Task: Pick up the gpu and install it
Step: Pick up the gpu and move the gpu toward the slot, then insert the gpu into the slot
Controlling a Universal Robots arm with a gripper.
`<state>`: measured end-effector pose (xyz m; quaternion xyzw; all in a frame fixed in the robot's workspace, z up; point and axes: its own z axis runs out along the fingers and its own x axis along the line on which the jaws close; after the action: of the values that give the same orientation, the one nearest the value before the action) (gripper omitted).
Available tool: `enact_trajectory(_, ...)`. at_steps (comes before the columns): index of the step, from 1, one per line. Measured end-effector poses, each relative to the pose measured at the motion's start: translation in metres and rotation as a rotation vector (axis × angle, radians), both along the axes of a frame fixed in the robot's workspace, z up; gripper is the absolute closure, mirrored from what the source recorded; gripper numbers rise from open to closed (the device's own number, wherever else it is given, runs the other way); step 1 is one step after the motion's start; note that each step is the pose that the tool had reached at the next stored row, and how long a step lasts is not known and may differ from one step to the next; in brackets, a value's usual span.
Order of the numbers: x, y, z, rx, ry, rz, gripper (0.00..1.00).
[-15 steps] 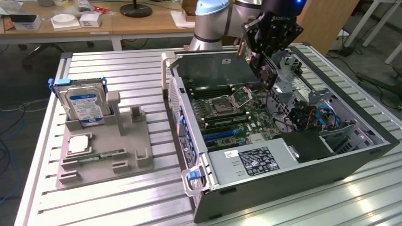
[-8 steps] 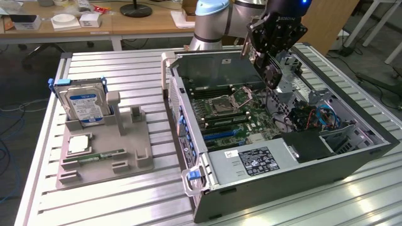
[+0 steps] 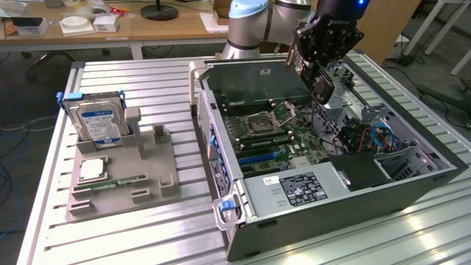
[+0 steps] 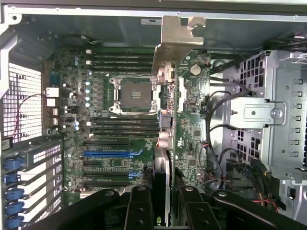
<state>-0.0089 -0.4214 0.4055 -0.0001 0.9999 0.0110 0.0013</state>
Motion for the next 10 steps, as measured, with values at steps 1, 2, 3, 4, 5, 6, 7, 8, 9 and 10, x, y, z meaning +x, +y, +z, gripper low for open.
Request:
enact_trajectory(1, 0.0014, 0.0, -0.0001, 0.0, 0.0, 0.0, 0.74)
enact_trajectory(2, 0.0025, 0.0, -0.0001, -0.0001, 0.0, 0.001, 0.74)
enact_trajectory(3, 0.003, 0.0, -0.0001, 0.0, 0.0, 0.001, 0.74)
enact_trajectory(4, 0.003, 0.0, -0.0001, 0.0, 0.0, 0.001, 0.74)
enact_trajectory(5, 0.003, 0.0, -0.0001, 0.0001, 0.0, 0.001, 0.74)
enact_trajectory(6, 0.003, 0.0, -0.0001, 0.0002, 0.0, 0.002, 0.74)
enact_trajectory(7, 0.003, 0.0, -0.0001, 0.0002, 0.0, 0.002, 0.74)
enact_trajectory(8, 0.003, 0.0, -0.0001, 0.0002, 0.0, 0.002, 0.74)
enact_trajectory(9, 0.003, 0.0, -0.0001, 0.0001, 0.0, 0.002, 0.74)
enact_trajectory(10, 0.003, 0.0, -0.0001, 0.0002, 0.0, 0.002, 0.74)
